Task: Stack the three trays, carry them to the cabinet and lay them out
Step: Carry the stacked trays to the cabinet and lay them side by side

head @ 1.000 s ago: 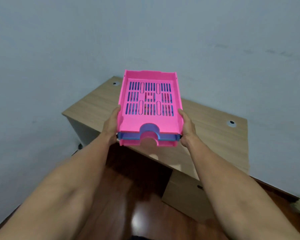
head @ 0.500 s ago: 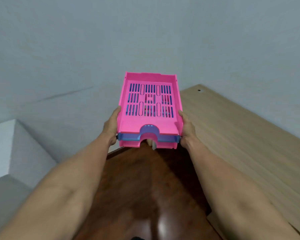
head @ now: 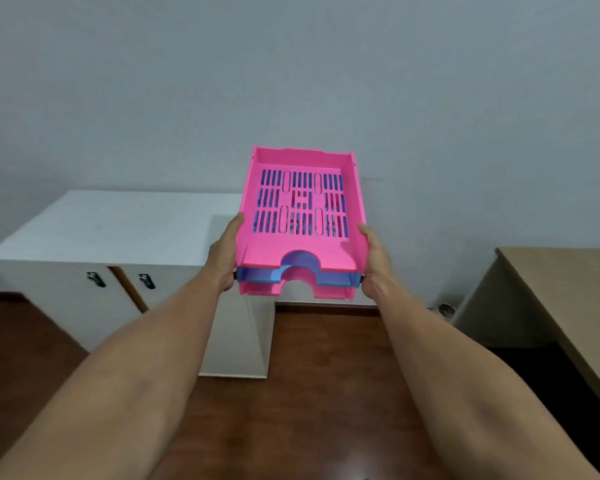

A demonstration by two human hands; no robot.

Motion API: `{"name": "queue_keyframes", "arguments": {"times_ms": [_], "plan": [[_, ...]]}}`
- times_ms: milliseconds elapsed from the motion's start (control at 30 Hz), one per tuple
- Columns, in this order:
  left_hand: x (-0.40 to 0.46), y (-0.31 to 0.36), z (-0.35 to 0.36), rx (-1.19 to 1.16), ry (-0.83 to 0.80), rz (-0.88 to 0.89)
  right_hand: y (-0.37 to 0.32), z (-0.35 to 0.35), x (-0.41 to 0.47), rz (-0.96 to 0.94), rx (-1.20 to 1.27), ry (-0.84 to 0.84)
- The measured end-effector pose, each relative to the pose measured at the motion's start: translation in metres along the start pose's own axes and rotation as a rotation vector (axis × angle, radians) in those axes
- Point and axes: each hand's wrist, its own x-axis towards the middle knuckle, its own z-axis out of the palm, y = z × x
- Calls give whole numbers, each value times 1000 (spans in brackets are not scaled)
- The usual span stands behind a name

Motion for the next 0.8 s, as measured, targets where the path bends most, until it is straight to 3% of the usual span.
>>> {"name": "queue_keyframes", "arguments": {"times_ms": [167, 367, 500, 633, 700, 800], "plan": [[-12, 13, -119, -18, 209, 22, 32, 112, 9, 64, -72, -176], [-47, 36, -208, -121, 405, 93, 75, 229, 12, 166, -148, -381], [-37, 27, -292, -183, 554, 77, 102, 301, 18, 249, -188, -491], [-43, 50, -331, -289, 796, 1, 128, 374, 27, 314, -239, -581], [-38, 62, -356, -292, 834, -6, 138, 410, 34, 335, -256, -612], [-20, 72, -397, -296, 762, 50, 148, 465, 45, 367, -293, -658]]}}
